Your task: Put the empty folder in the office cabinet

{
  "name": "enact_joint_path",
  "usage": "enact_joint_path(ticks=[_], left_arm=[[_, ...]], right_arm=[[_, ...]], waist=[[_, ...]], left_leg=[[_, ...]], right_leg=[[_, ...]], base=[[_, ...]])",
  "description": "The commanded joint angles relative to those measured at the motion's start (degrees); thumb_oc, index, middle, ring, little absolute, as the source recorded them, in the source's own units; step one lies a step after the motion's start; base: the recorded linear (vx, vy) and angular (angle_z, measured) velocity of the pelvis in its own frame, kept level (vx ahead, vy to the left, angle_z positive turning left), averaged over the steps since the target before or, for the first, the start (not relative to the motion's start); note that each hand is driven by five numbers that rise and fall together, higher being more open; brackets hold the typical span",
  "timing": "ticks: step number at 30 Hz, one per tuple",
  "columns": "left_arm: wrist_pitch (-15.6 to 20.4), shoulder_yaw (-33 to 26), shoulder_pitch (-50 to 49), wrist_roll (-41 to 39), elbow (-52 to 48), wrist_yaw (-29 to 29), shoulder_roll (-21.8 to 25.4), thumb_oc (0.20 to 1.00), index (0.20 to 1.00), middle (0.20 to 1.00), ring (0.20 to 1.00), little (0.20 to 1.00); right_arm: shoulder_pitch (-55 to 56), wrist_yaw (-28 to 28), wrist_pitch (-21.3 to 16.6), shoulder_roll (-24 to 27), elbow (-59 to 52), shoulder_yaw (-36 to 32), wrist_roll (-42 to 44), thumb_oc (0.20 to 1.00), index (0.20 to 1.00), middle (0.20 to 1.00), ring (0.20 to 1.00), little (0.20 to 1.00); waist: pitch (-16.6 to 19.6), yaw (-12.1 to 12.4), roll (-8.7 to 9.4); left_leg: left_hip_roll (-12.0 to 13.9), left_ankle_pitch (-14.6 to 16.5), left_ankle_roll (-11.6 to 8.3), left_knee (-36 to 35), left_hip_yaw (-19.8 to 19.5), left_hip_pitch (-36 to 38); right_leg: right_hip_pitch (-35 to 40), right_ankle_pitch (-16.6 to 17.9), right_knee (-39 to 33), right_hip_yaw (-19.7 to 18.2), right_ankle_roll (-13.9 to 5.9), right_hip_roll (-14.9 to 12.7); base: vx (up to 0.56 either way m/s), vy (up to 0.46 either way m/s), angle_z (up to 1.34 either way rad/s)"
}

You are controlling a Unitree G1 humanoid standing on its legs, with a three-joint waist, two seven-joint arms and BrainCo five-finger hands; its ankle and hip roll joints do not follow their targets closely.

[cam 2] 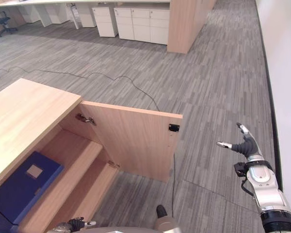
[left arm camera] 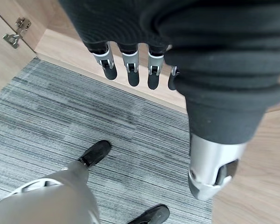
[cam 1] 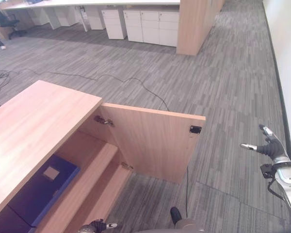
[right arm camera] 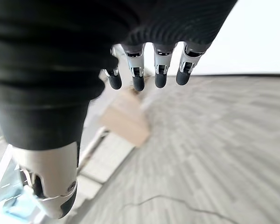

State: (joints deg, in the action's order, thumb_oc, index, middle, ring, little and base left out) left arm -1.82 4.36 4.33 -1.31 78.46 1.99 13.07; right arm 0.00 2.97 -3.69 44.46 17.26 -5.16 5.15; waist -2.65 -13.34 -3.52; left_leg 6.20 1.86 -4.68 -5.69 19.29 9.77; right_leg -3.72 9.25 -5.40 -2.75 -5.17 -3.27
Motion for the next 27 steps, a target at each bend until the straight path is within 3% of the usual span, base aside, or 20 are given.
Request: enact_joint_path(ticks=[1, 9, 17, 27], left_arm=[[0.6, -0.9, 0.8, 0.6, 3.0, 0.5, 1.2, 1.000, 1.000, 1.000, 1.000, 1.000], [0.3, -0.9, 0.1, 1.5, 4.2, 1.3, 2.0, 1.000, 1.000, 1.000, 1.000, 1.000], [0.3, -1.7, -1.2, 3.7, 4.4, 1.9, 3.4, 1.000, 1.000, 1.000, 1.000, 1.000], [0.6, -1.1, -1.9, 4.6, 3.8, 2.2, 3.4, 1.000, 1.000, 1.000, 1.000, 1.000]], right_arm=[[-4.1, -1.9, -3.6, 1.3, -3.3, 0.6, 3.3, 1.000, 1.000, 1.000, 1.000, 1.000], [-7.3, -6.9, -4.0, -0.7, -6.4, 3.5, 15.7, 1.000, 1.000, 1.000, 1.000, 1.000], [-7.7, -11.8, -3.3, -1.8, -10.8, 7.2, 20.9, 1.000, 1.000, 1.000, 1.000, 1.000], [-9.6, -13.6, -2.5, -2.3, -8.8, 13.7, 18.2, 1.000, 1.000, 1.000, 1.000, 1.000]], waist=[[1.6, 1.7, 4.08], [2.3, 3.2, 4.51], [2.8, 4.5, 4.98], [2.9, 5.8, 5.08]], left_leg=[[-2.6, 5.0, 3.35, 2.3, -2.5, 0.3], [-2.8, 4.6, 3.14, 1.9, -2.9, 0.5], [-2.6, 4.4, 2.88, 1.6, -3.7, 0.6], [-2.4, 4.3, 2.67, 1.7, -3.9, 0.6]], right_leg=[[-3.4, -1.9, 1.0, 2.3, -4.60, -2.1], [-3.0, -1.8, 0.7, 3.1, -4.58, -2.6], [-2.3, -2.1, 0.5, 4.2, -4.36, -3.0], [-1.9, -2.3, 0.4, 4.9, -4.34, -3.0]], base=[[0.00, -0.001, 0.03], [0.00, -0.002, 0.01], [0.00, -0.008, 0.04], [0.00, -0.005, 0.05]])
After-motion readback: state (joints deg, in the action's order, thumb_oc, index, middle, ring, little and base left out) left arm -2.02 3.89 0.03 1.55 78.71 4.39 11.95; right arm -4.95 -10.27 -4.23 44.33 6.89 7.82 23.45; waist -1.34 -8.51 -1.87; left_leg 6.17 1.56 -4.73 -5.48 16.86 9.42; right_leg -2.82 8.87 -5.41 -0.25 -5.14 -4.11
